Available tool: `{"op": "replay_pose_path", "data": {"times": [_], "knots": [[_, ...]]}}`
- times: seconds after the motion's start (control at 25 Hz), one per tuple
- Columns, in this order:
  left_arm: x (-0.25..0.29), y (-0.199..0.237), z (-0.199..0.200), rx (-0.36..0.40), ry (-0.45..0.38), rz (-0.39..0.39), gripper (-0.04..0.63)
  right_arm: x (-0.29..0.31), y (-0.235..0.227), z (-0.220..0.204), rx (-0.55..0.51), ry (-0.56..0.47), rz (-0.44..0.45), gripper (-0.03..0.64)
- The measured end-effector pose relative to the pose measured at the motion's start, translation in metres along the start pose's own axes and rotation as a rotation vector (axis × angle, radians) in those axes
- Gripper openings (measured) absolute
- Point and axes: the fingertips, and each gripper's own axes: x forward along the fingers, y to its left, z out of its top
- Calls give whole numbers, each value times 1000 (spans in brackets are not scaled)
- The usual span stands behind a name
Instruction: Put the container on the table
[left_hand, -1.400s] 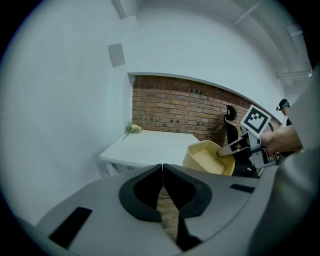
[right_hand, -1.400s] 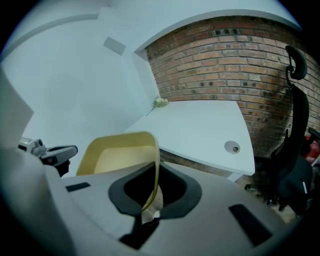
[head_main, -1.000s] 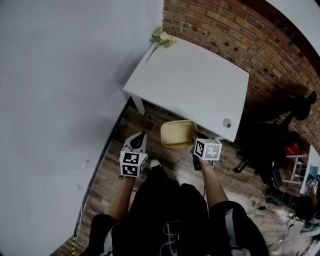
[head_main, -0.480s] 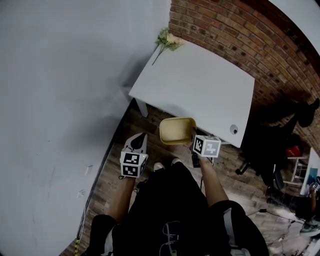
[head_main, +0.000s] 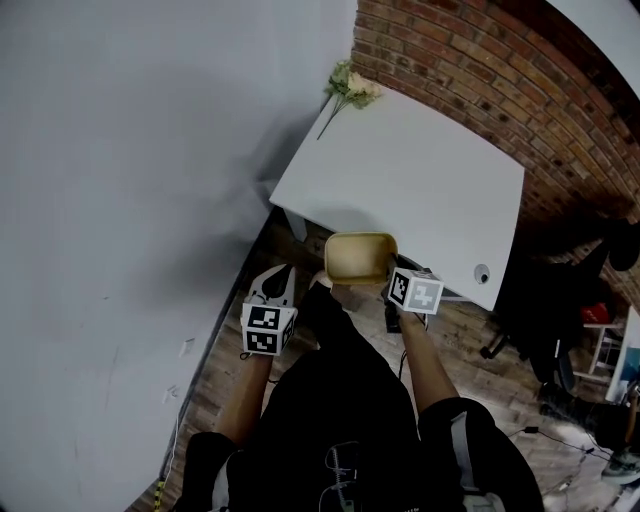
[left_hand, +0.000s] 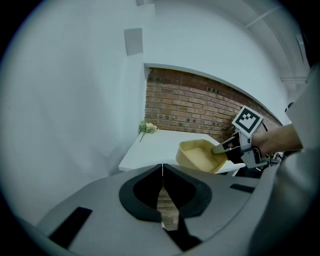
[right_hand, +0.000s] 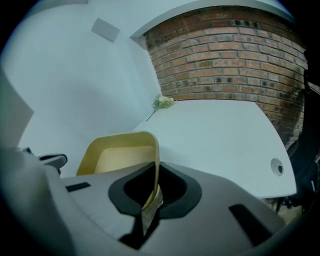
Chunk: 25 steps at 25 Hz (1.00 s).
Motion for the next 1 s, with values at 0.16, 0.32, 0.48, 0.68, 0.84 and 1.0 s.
{"op": "replay_pose_path", "data": {"times": [0.16, 0.32, 0.48, 0.68, 0.84, 1.0], "knots": [[12, 20, 15, 14, -7, 14, 17, 22, 3, 11, 38, -8, -20, 28], [29, 41, 32, 38, -2, 7, 17, 45, 8, 18, 69, 0, -57, 29], [50, 64, 45, 56, 17, -19, 17, 68, 15, 27, 103, 15, -85, 29], [74, 84, 58, 70, 37, -56, 17, 88, 17, 38, 172, 22, -130, 28], [91, 97, 64, 82, 56, -87, 17, 106, 21, 44, 215, 26, -165, 28], [104, 104, 69, 88, 72, -115, 17, 122, 26, 47, 253, 34, -199, 28]]}}
